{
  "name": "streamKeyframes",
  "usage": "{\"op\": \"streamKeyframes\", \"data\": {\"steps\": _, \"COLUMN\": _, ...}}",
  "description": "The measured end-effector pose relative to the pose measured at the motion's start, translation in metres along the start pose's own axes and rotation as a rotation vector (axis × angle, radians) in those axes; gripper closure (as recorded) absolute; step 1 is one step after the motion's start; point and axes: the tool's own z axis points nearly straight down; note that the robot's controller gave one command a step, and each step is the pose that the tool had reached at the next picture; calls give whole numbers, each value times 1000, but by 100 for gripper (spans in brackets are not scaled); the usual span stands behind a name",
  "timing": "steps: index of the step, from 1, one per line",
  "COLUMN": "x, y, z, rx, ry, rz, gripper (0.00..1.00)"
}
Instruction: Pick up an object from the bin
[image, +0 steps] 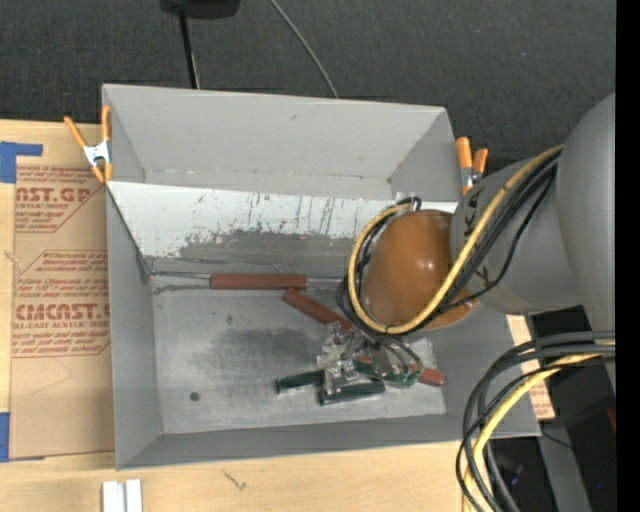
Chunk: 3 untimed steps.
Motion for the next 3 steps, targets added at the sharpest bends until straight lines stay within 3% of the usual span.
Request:
{"op": "streamKeyframes", "data": {"steps": 1, "x": 0, "y": 0, "z": 0, "rx": 0, "ry": 0, "rz": 0, "gripper": 100}}
{"op": "streamKeyframes", "data": {"steps": 2, "x": 8, "y": 9, "z": -38, "rx": -6, "ry": 32, "rz": 4, "gripper": 100}}
{"op": "streamKeyframes", "data": {"steps": 3, "x": -3, "y": 11, "z": -173, "rx": -5, "ry": 23, "rz": 2, "gripper": 100}}
